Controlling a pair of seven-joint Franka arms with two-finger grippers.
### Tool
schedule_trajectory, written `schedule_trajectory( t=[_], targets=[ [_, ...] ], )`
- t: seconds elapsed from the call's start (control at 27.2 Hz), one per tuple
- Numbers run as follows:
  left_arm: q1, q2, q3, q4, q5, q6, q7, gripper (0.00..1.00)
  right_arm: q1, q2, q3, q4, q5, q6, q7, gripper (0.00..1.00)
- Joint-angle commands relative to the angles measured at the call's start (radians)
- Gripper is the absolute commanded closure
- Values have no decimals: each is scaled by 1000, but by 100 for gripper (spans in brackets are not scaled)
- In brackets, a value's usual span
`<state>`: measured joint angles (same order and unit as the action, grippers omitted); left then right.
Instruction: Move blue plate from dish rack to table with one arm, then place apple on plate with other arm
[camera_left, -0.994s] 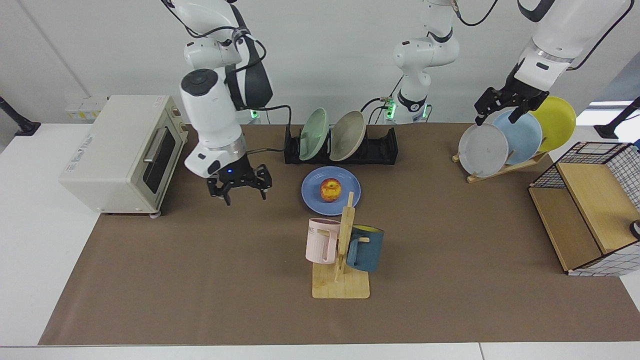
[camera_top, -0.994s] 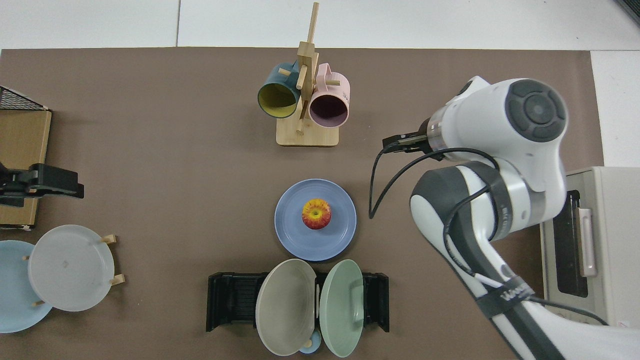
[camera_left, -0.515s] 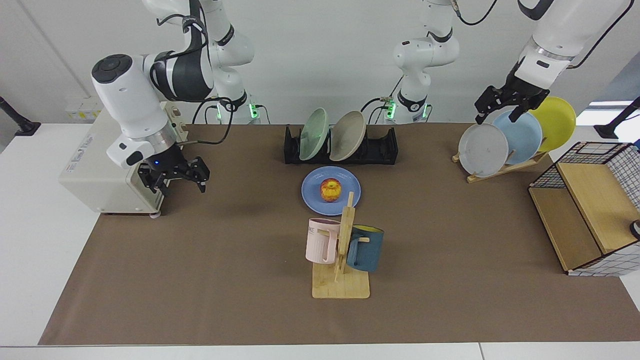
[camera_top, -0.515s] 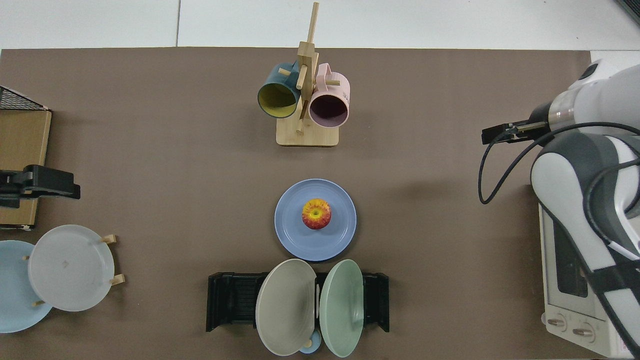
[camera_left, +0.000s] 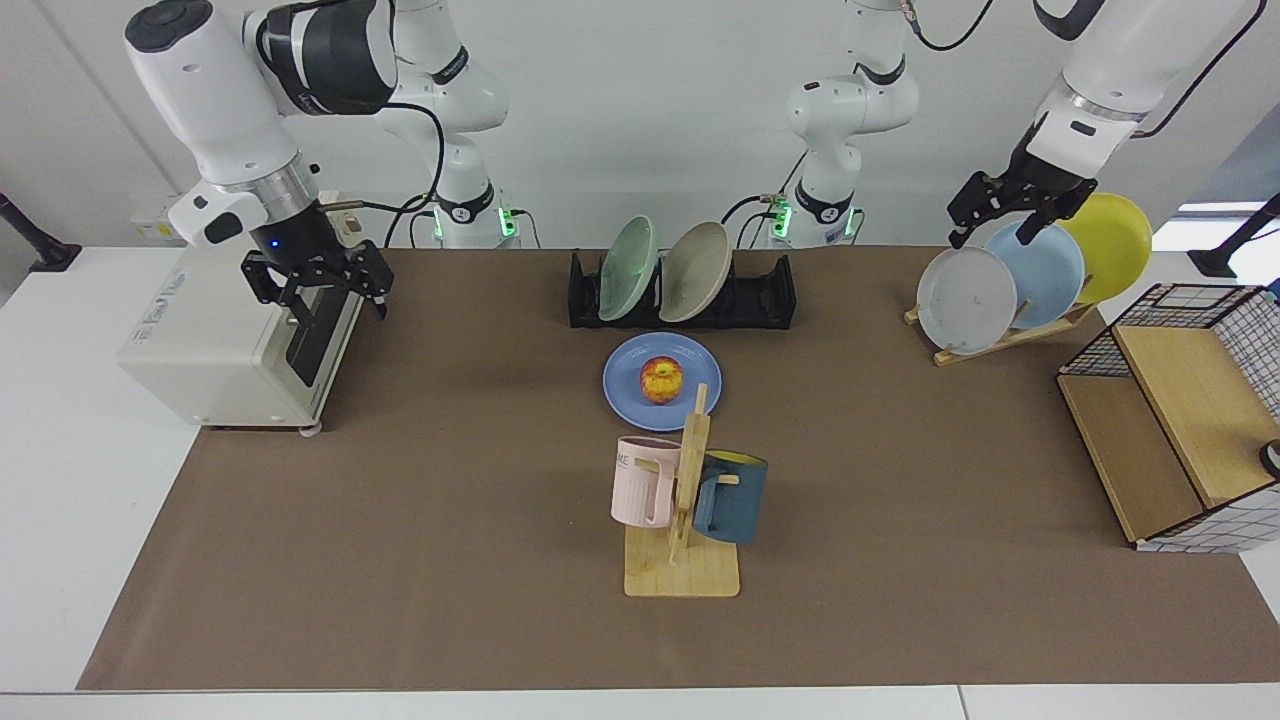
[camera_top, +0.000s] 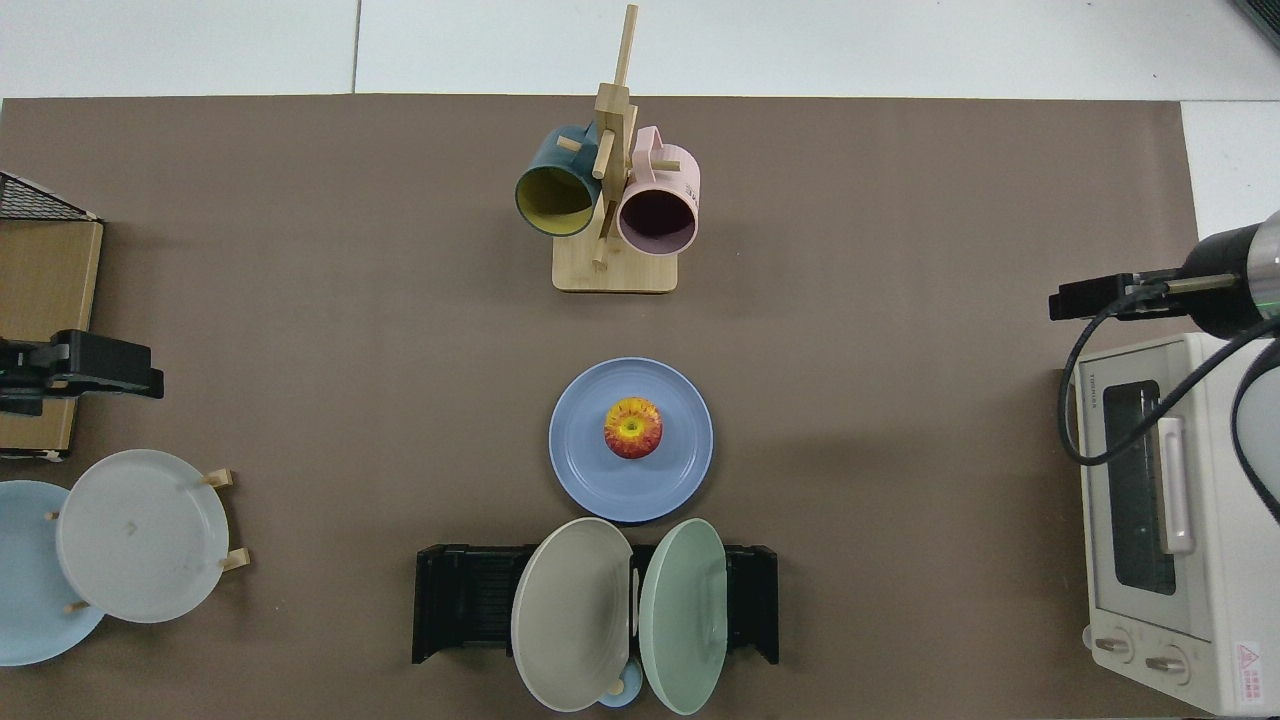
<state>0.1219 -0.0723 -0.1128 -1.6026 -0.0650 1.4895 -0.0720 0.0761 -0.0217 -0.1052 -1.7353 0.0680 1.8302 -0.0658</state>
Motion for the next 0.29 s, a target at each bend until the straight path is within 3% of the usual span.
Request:
schedule_trajectory(
  t=[0.0,0.26],
  targets=[
    [-8,-17,9,-16,16,0,4,0,-6,-9,12,-16,-37,-5,32,0],
    [-8,-23,9,-26,16,3,6,0,-3,-10,13,-18,-39,-6,75,0]
  ],
)
